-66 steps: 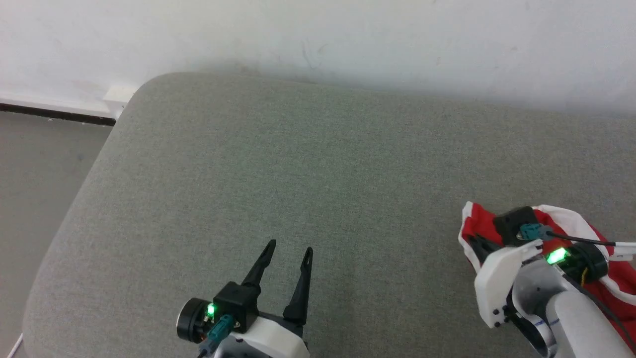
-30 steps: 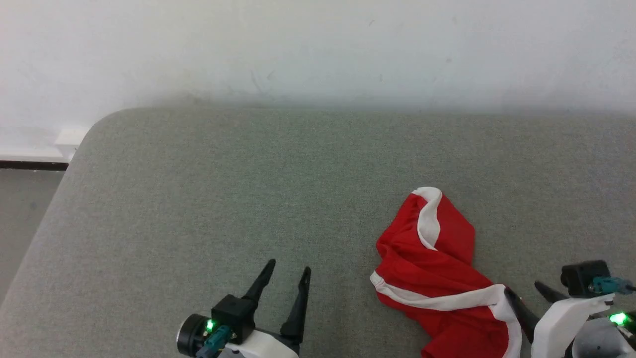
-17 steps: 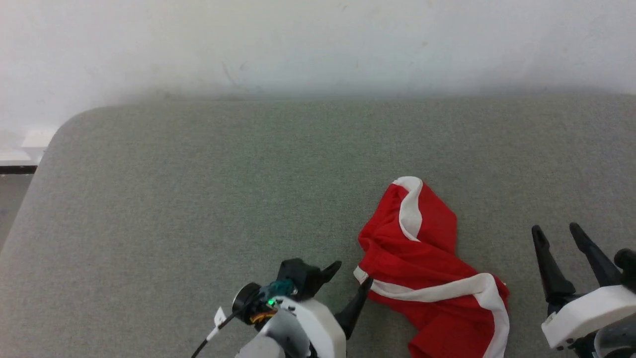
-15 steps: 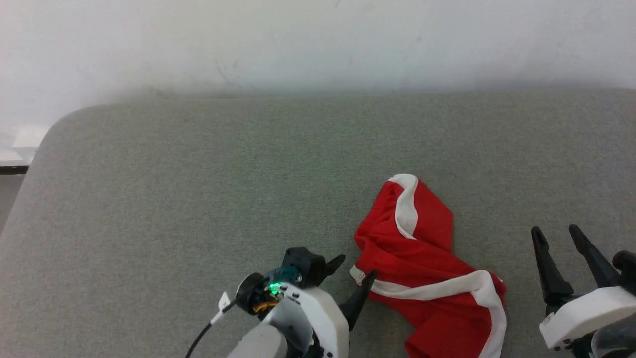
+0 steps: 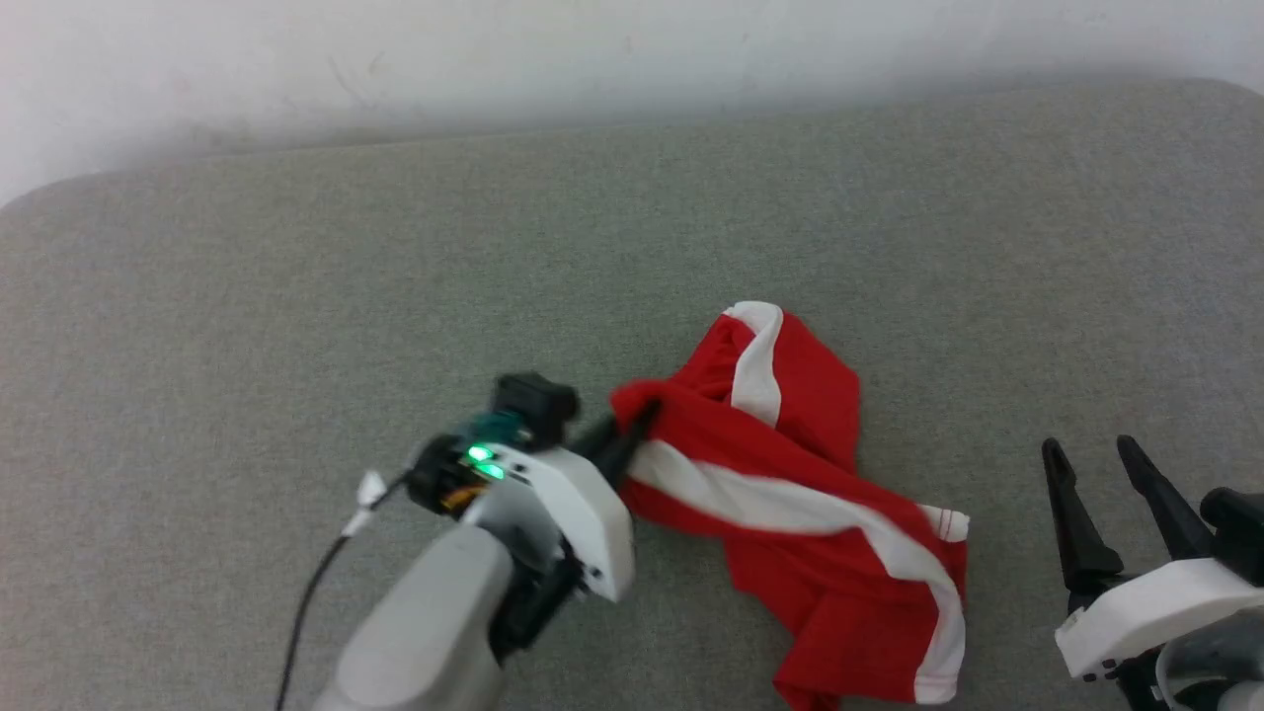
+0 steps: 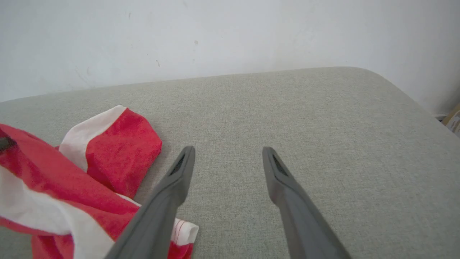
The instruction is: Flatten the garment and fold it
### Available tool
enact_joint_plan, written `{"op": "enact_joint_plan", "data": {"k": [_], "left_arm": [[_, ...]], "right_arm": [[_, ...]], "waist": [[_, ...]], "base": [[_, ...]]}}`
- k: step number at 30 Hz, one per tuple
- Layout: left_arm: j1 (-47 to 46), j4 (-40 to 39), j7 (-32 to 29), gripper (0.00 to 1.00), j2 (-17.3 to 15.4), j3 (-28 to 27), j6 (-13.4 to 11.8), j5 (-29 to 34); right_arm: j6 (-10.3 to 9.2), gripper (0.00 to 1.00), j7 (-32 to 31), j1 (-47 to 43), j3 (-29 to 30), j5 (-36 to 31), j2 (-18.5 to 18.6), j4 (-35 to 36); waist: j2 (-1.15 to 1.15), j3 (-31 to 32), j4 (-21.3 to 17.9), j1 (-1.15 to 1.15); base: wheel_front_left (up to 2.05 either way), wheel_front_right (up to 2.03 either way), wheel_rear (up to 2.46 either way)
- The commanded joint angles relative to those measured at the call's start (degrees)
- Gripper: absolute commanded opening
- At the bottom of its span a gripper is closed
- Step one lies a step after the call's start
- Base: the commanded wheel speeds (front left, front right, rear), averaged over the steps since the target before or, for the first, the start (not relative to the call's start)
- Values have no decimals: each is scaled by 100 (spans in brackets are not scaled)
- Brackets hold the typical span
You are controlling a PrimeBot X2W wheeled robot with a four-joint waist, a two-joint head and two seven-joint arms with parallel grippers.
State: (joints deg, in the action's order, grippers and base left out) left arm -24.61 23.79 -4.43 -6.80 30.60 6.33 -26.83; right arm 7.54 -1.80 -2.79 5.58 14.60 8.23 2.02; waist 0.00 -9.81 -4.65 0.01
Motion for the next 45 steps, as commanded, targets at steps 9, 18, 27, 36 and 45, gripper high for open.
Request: {"op": "enact_joint_plan", "data": {"k": [9, 18, 27, 36, 45], "left_arm": [[323, -383, 770, 0, -755, -1191, -706, -351], [1421, -330, 709, 88, -873, -1250, -794, -607], [1350, -600, 1871, 100, -571, -1176, -867, -58], [1895, -1514, 1941, 100, -211, -1553, -813, 824], [2006, -1410, 1942, 100, 87, -1653, -525, 1092]], "right_arm": [[-5, 100, -147, -3, -139, -43, 77, -7], [-5, 100, -308, 47, -492, -6, 155, -92], [-5, 100, -671, 309, -877, 337, 216, -276], [-5, 100, -1578, 730, -1587, 310, 777, -810], [-5, 100, -1721, 1188, -1875, 367, 873, -1448]], "waist": [[0, 231, 587, -1], [0, 223, 1046, -1], [0, 356, 1433, -1], [0, 386, 1682, -1], [0, 277, 1814, -1]], "base": [[0, 0, 0], [0, 0, 0], [0, 0, 0], [0, 0, 0], [0, 0, 0]]}}
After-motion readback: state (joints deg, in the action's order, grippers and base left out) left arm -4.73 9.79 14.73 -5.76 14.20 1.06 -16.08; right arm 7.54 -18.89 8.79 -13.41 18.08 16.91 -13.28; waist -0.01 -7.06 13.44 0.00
